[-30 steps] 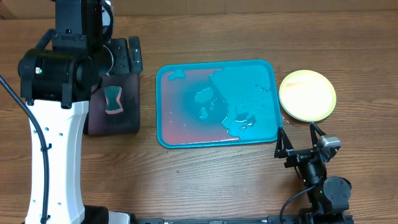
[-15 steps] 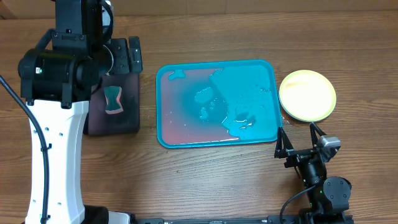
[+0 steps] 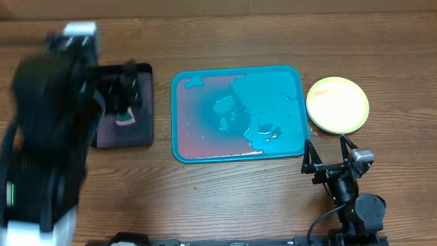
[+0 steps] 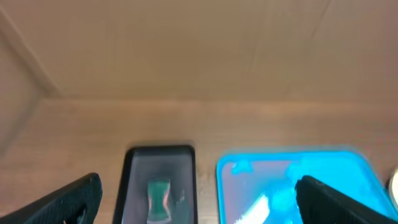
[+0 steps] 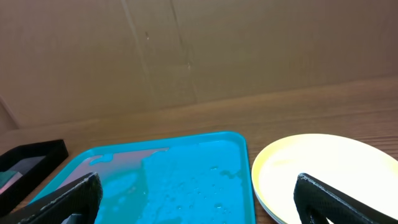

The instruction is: Clean dirty plates on tray and stack at the side

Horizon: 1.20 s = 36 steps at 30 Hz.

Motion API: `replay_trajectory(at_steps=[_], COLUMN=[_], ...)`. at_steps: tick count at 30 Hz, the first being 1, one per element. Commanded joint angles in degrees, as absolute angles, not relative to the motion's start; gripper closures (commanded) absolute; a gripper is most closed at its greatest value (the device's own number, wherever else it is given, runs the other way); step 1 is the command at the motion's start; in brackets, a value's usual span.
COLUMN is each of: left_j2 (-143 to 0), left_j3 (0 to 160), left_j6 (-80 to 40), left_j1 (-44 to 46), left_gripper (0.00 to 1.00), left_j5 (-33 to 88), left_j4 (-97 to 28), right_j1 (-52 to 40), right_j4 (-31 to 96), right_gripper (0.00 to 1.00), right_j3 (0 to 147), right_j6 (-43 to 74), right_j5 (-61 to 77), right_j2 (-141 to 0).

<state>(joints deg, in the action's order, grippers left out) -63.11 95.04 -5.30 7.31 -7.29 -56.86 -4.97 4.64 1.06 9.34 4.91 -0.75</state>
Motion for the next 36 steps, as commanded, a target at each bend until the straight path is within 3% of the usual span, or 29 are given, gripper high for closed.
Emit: replay_trajectory(at_steps=[1, 9, 19, 25, 36], left_j2=[-50.0, -25.7, -6.6, -0.9, -0.2], left_j3=[78.3, 46.3, 15.5, 5.4, 0.3], left_j6=[-1.5, -1.2, -1.3, 0.0, 2.1], left_j1=[6.9, 4.1, 3.4, 3.3, 1.6], left_gripper=[0.00, 0.00, 0.00, 0.00, 0.00], left_j5=[-5.7, -4.4, -3.0, -2.9, -0.9], left_j4=[-49.8, -33.0, -11.1, -3.1, -4.4], right_j1=[-5.3, -5.3, -5.3, -5.3, -5.3], right_j4=[4.4, 4.4, 4.4, 4.4, 4.4], right_gripper=[0.00, 0.00, 0.00, 0.00, 0.00], right_j3=[0.4, 0.4, 0.4, 0.4, 0.4], right_j6=[8.7, 8.7, 8.7, 8.7, 8.7], right_j5=[4.5, 4.5, 4.5, 4.5, 4.5], right_j2=[-0.2, -0.2, -0.2, -0.2, -0.2])
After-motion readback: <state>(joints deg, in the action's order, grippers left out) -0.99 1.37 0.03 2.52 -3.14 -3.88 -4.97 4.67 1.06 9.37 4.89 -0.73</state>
